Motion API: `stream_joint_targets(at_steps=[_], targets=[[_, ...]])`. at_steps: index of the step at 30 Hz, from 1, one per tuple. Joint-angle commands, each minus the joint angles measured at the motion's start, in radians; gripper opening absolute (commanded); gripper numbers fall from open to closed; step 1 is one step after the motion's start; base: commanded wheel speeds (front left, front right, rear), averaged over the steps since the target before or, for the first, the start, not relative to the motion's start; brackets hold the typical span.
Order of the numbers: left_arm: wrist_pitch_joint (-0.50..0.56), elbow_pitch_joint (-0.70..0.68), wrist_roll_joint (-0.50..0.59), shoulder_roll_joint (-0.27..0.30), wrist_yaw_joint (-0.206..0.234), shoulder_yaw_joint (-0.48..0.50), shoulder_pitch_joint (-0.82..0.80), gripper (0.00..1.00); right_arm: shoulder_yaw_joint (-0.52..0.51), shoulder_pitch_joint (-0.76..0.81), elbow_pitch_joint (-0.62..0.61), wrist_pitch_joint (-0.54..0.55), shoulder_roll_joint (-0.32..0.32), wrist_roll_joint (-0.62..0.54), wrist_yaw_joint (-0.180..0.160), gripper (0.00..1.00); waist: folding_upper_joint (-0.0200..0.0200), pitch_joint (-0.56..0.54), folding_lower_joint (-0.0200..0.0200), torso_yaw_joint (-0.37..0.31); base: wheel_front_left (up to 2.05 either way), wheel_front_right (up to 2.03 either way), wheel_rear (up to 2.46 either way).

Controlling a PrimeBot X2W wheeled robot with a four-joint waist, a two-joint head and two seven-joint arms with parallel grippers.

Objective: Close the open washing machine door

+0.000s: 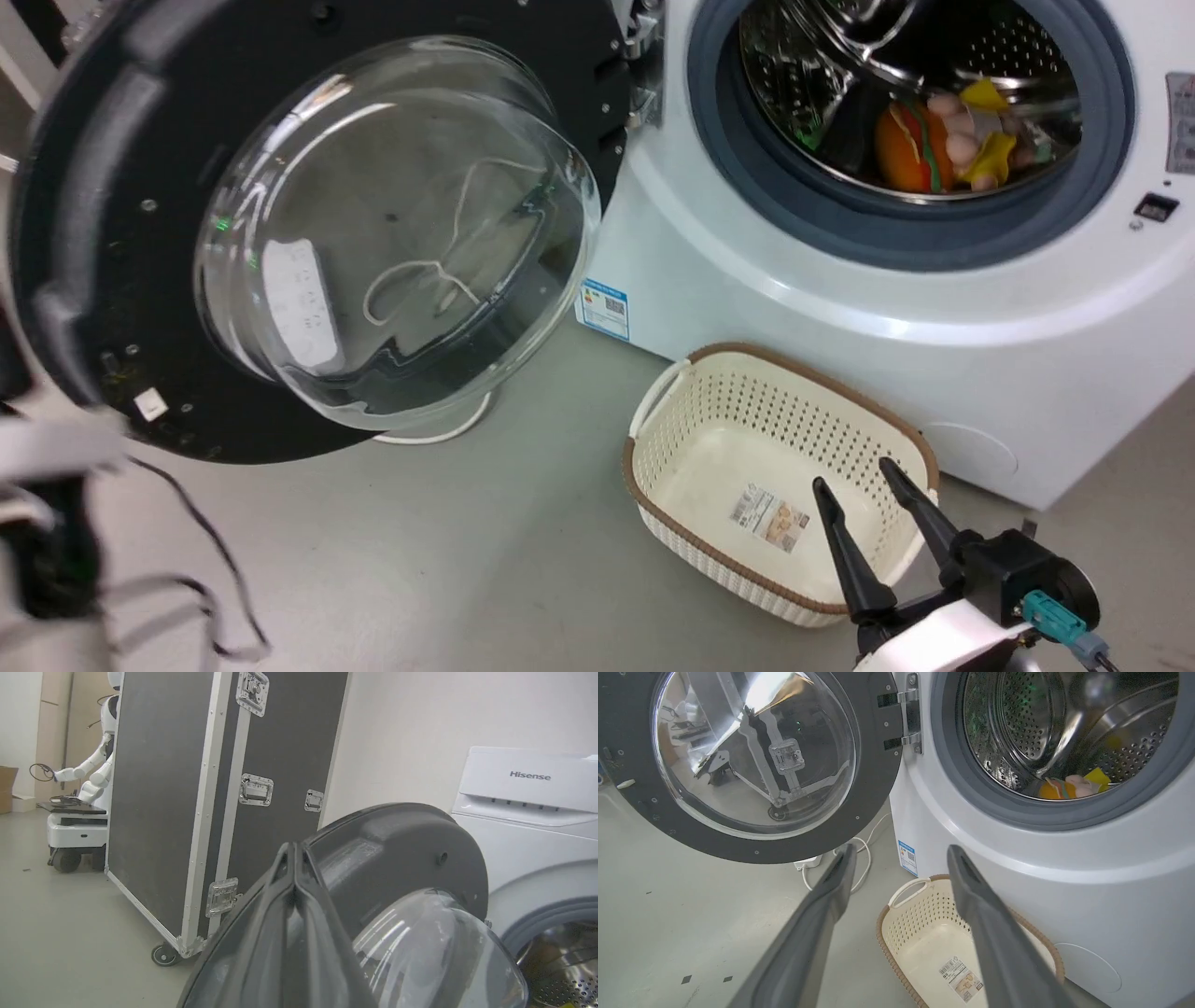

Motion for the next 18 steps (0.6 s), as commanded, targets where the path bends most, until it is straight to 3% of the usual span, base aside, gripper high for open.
stream_joint_targets(at_steps=[1, 8, 13, 18], targets=[[0.009, 0.024, -0.030, 0.026, -0.008, 0.024, -0.041, 0.00, 0.005, -0.007, 0.000, -0.011, -0.007, 0.011, 0.001, 1.00, 0.0000, 0.019, -0.0001, -0.011, 0.00, 0.00, 0.00], [0.176, 0.286, -0.222, 0.173, 0.009, 0.161, -0.241, 0.00, 0.044, -0.043, 0.006, -0.025, -0.032, 0.034, 0.001, 1.00, 0.0000, 0.075, -0.0001, -0.035, 0.00, 0.00, 0.00], [0.347, 0.468, -0.388, 0.245, 0.013, 0.242, -0.355, 0.00, 0.058, -0.062, 0.019, -0.036, -0.046, 0.049, 0.001, 1.00, 0.0000, 0.100, -0.0001, -0.042, 0.00, 0.00, 0.00], [0.559, 0.607, -0.612, 0.265, -0.007, 0.325, -0.443, 0.00, 0.096, -0.072, 0.038, -0.046, -0.062, 0.055, 0.001, 1.00, 0.0000, 0.118, -0.0001, -0.037, 0.00, 0.00, 0.00]])
